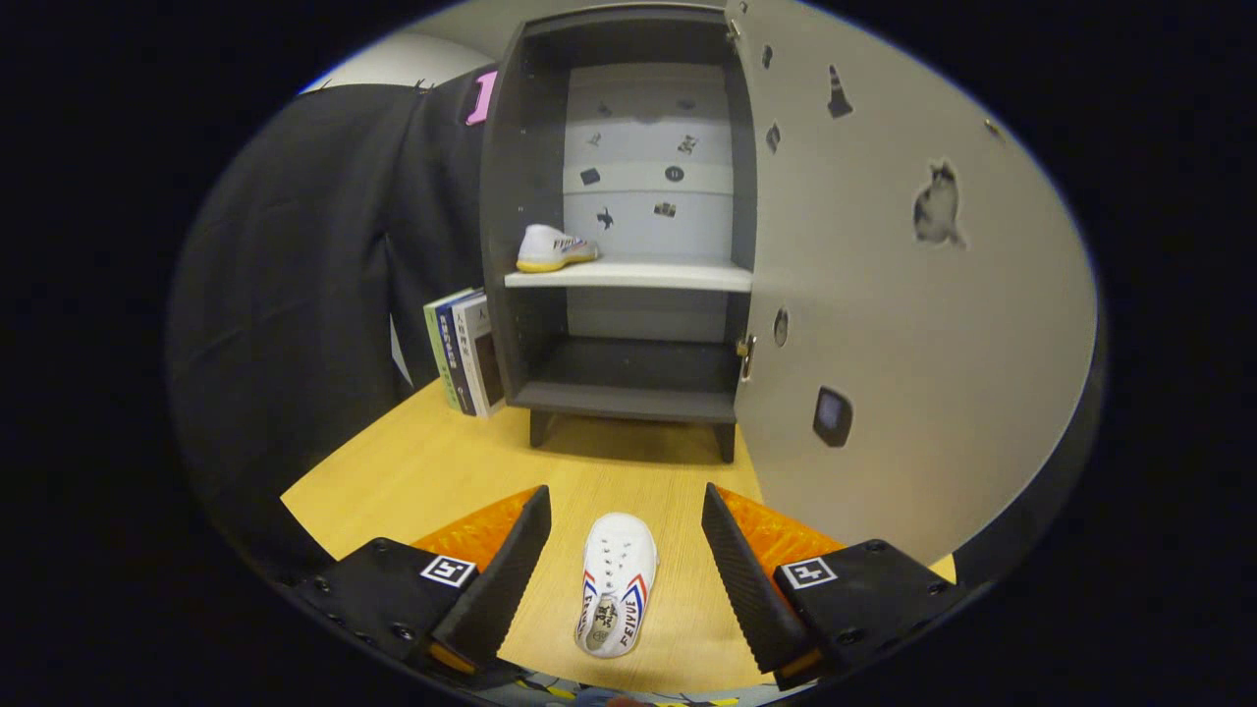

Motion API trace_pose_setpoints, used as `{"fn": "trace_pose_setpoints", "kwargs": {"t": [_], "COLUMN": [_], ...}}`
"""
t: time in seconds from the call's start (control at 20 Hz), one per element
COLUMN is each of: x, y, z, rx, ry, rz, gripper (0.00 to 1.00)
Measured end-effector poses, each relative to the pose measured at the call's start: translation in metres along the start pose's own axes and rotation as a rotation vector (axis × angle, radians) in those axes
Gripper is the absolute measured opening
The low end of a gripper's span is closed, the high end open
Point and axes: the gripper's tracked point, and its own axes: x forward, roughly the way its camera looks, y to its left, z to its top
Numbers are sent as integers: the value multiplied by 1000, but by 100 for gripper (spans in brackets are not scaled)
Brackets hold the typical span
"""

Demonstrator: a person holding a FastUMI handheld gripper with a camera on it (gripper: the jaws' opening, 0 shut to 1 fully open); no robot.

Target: Open the shoe cabinet door, grab the shoes and put them into the shoe cabinet, then close the shoe cabinet door.

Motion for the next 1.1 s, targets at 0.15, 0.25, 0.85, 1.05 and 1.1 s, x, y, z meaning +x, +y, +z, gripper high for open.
{"fn": "trace_pose_setpoints", "kwargs": {"t": [0.15,0.25,0.85,1.05,1.1], "x": [26,46,113,119,120], "y": [13,22,38,41,42], "z": [-40,-64,-139,-163,-163], "rx": [5,-1,-56,-108,-122], "ry": [105,173,433,521,515], "rz": [20,32,28,18,12], "gripper": [96,97,95,81,81]}}
